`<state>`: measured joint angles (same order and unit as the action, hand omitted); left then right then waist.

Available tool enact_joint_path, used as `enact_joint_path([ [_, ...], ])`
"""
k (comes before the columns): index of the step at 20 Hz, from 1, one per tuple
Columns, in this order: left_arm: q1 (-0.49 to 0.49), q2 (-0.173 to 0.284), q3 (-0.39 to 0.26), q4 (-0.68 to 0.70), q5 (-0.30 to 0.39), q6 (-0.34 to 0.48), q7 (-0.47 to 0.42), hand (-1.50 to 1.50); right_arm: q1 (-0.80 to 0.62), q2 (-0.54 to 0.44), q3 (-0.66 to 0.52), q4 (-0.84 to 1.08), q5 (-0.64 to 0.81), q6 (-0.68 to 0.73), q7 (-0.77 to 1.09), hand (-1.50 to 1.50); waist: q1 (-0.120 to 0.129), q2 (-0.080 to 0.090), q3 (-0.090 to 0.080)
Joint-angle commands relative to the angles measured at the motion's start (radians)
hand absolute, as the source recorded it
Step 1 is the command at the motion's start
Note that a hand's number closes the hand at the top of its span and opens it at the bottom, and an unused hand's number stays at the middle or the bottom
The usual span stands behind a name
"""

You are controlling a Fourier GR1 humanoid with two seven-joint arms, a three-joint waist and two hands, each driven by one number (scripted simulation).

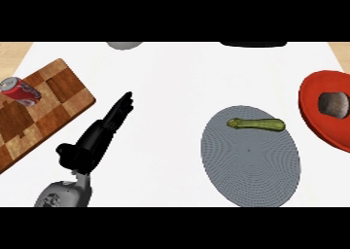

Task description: Pick the cupcake from the placemat and place it in the bowl

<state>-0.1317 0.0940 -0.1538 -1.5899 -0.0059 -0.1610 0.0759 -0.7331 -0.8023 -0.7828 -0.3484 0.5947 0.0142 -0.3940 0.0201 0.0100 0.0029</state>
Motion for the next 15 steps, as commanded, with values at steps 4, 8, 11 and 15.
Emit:
enact_joint_path([
  [4, -0.026, -0.004, 0.003, -0.049, 0.005, 0.004, 0.051, 0.0, 0.134, -0.141, -0.136, 0.108, -0.115, 0.047, -0.107, -1.5, 0.003, 0.004, 0.004],
  [8, 0.038, 0.02, 0.021, -0.009, 0.017, -0.028, -0.033, 0.0, 0.213, -0.203, -0.195, 0.145, -0.173, 0.123, -0.172, -1.5, 0.002, 0.005, 0.005],
  [11, 0.007, -0.036, -0.022, 0.014, -0.03, 0.024, -0.019, 0.0, 0.256, -0.27, -0.205, 0.162, -0.186, 0.246, -0.199, -1.5, -0.01, 0.007, 0.007],
  [15, 0.044, 0.0, 0.002, -0.018, -0.013, 0.001, -0.025, 0.0, 0.332, -0.294, -0.223, 0.182, -0.205, 0.32, -0.256, -1.5, -0.004, 0.003, 0.008],
])
